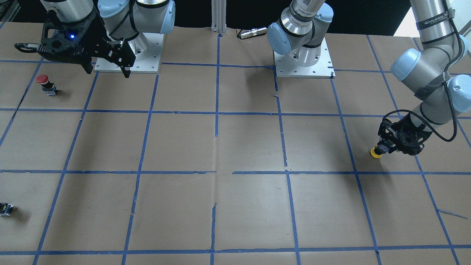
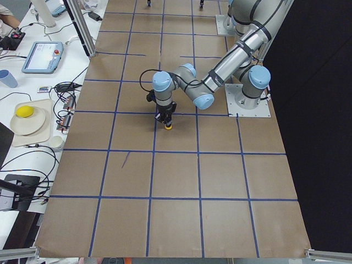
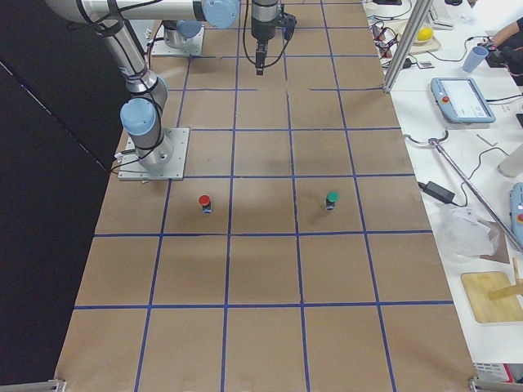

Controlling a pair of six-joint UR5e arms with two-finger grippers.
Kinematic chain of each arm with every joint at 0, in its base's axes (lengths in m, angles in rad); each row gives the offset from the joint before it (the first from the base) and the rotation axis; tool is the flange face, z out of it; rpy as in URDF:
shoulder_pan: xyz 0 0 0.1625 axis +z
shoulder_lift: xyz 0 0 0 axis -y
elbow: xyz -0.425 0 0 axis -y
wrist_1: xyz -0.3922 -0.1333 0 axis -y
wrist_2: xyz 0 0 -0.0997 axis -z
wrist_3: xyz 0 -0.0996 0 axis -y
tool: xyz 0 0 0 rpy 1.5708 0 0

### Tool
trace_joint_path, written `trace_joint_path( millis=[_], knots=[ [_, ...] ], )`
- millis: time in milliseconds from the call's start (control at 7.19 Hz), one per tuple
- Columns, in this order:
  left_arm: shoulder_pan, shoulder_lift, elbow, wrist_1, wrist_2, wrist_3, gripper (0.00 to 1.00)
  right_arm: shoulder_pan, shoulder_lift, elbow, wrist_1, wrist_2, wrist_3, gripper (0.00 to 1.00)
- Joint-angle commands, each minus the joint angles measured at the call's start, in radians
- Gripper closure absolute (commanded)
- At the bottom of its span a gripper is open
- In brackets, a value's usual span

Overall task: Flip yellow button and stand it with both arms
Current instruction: 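Lift the button with the left gripper while the right gripper turns toward it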

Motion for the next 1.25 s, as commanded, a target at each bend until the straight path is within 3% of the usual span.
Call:
trace_joint_path(
  millis=[0,278,557,696,835,1113],
  knots=[
    [-0.088,0.080,0.114,-0.233,-0.033,-0.050,0.92,-0.005,0.007,0.000,0.001,0.001,0.032,0.00],
    [-0.173,0.084,0.258,-0.458,-0.260,-0.270,0.92,-0.015,0.010,0.020,-0.008,-0.003,0.036,0.00],
    [-0.371,0.099,0.325,-0.492,-0.389,-0.504,0.92,-0.055,0.015,0.012,-0.004,0.024,0.118,0.00],
    [-0.465,0.111,0.360,-0.553,-0.505,-0.632,0.92,-0.080,0.039,0.006,0.001,0.149,0.170,0.00],
    [-0.510,0.127,0.368,-0.582,-0.685,-0.742,0.92,-0.103,0.042,-0.006,0.007,0.241,0.234,0.00],
    [-0.527,0.147,0.350,-0.587,-1.015,-0.927,0.92,-0.153,0.045,-0.018,0.009,0.550,0.404,0.00]
  ],
)
